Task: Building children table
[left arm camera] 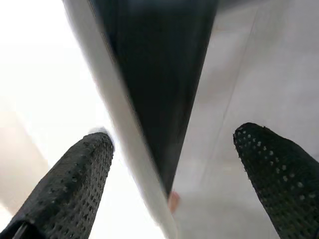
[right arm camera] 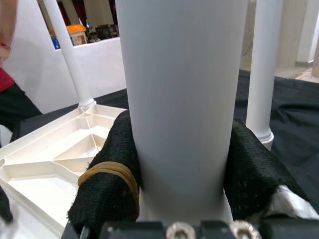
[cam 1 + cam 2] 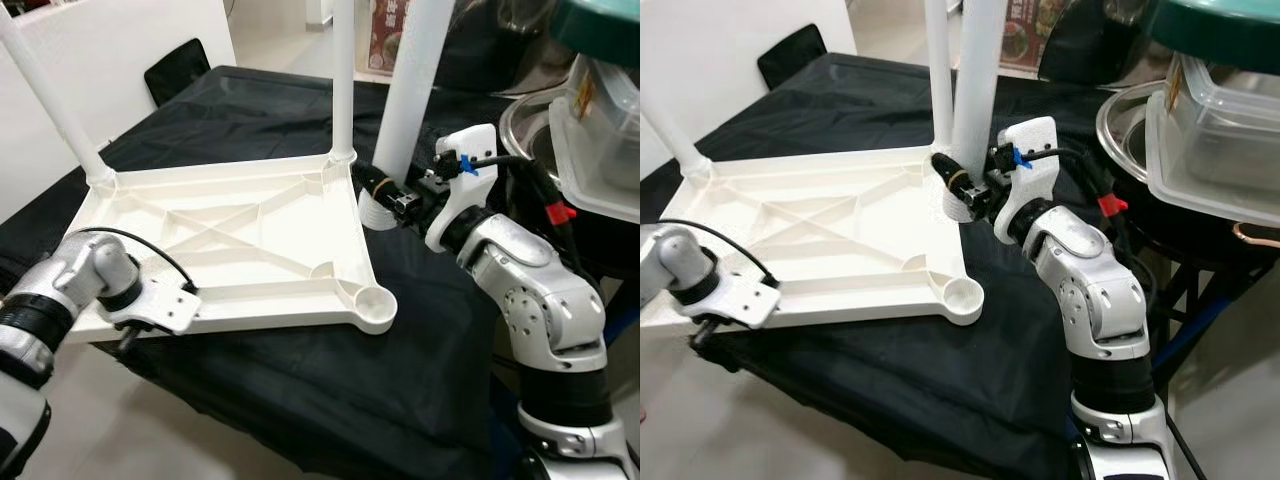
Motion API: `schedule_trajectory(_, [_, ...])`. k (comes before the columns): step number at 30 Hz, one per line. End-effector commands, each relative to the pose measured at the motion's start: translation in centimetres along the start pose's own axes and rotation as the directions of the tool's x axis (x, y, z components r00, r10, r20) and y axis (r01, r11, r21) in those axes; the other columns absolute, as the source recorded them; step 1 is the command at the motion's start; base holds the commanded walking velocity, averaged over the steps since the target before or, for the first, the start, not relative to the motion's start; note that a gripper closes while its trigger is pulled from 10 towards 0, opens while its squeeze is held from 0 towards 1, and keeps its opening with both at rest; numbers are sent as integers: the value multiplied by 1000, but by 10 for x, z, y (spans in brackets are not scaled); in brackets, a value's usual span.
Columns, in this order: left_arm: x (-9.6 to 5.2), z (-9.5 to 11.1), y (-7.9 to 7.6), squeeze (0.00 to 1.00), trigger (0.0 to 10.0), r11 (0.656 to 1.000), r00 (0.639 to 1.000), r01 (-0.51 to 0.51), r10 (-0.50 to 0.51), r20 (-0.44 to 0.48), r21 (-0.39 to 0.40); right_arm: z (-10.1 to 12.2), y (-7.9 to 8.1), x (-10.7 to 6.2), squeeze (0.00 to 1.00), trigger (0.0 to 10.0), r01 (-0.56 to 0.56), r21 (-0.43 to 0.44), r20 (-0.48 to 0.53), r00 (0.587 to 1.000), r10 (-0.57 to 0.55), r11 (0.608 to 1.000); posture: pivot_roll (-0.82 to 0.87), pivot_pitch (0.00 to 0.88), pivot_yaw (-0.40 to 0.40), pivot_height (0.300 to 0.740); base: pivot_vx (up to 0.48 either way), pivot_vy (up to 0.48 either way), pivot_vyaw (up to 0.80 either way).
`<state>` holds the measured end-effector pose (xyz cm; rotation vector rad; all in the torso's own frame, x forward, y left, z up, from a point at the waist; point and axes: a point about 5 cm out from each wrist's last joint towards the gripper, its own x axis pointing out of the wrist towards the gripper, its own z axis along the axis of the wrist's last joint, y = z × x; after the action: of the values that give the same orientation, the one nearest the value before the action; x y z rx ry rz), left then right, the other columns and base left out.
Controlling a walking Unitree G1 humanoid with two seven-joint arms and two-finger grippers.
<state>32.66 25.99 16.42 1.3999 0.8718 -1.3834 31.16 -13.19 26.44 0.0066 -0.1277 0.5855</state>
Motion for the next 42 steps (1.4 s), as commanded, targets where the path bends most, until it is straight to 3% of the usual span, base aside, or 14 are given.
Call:
schedule_trajectory(1, [-12, -18, 3, 0, 10000, 992, 987, -121, 115, -112, -45, 1, 2, -2, 0, 10000, -4, -1, 10, 1000, 4, 1000, -119, 105, 20, 740, 0, 0, 0])
schedule_trajectory(6, [-15, -22, 7, 0, 10000, 980, 972, -193, 183, -150, -53, 1, 1, -2, 0, 10000, 2, 1, 10, 1000, -2, 1000, -119, 106, 20, 740, 0, 0, 0])
schedule_trajectory(10, [-29, -20, 32, 0, 10000, 747, 749, -659, 639, -177, -92, 1, 1, -2, 0, 10000, 18, 5, 12, 1000, -18, 1000, -119, 116, 25, 740, 0, 0, 0])
schedule_trajectory(18, [-23, -36, 18, 0, 10000, 641, 643, -760, 718, -267, -106, 1, 2, -1, 0, 10000, 15, 13, 13, 1000, -15, 1000, -108, 115, 24, 740, 0, 0, 0])
schedule_trajectory(21, [-36, -60, 9, 0, 10000, 429, 439, -895, 805, -400, -121, -1, 4, 1, 0, 10000, 14, 23, 14, 1000, -14, 1000, -91, 114, 24, 740, 0, 0, 0])
schedule_trajectory(22, [-36, -60, 9, 0, 10000, 429, 439, -895, 805, -400, -121, -1, 4, 1, 0, 10000, 14, 23, 14, 1000, -14, 1000, -91, 114, 24, 740, 0, 0, 0])
schedule_trajectory(24, [-41, -58, 11, 0, 10000, 309, 370, -927, 839, -398, -211, -2, 4, 2, 0, 10000, 12, 26, 13, 1000, -13, 1000, -86, 114, 23, 740, 0, 0, 0])
schedule_trajectory(26, [-41, -58, 11, 0, 10000, 309, 370, -927, 839, -398, -211, -2, 4, 2, 0, 10000, 12, 26, 13, 1000, -13, 1000, -86, 114, 23, 740, 0, 0, 0])
schedule_trajectory(28, [-26, -18, 28, 0, 10000, 223, 368, -824, 909, -194, -521, -2, 3, 3, 0, 10000, 18, 27, 14, 1000, -18, 999, -91, 116, 20, 740, 0, 0, 0])
schedule_trajectory(31, [-20, 9, 38, 0, 10000, 217, 344, -709, 937, -60, -671, -1, 3, 4, 0, 10000, 20, 27, 15, 1000, -21, 999, -91, 116, 20, 740, 0, 0, 0])
schedule_trajectory(33, [-27, 69, 57, 0, 10000, 291, 197, -471, 955, 222, -833, 0, 2, 4, 0, 10000, 28, 24, 19, 999, -29, 999, -97, 119, 21, 740, 0, 0, 0])
schedule_trajectory(35, [-27, 69, 57, 0, 10000, 291, 197, -471, 955, 222, -833, 0, 2, 4, 0, 10000, 28, 24, 19, 999, -29, 999, -97, 119, 21, 740, 0, 0, 0])
schedule_trajectory(37, [-38, 105, 73, 0, 10000, 322, 82, -377, 946, 315, -869, 1, 2, 4, 0, 10000, 38, 23, 21, 999, -38, 999, -97, 121, 23, 740, 0, 0, 0])
schedule_trajectory(42, [-10, 138, 95, 0, 10000, 385, 202, -605, 921, 333, -697, 2, 2, 3, 0, 10000, 50, 24, 25, 998, -50, 998, -103, 126, 27, 740, 0, 0, 0])
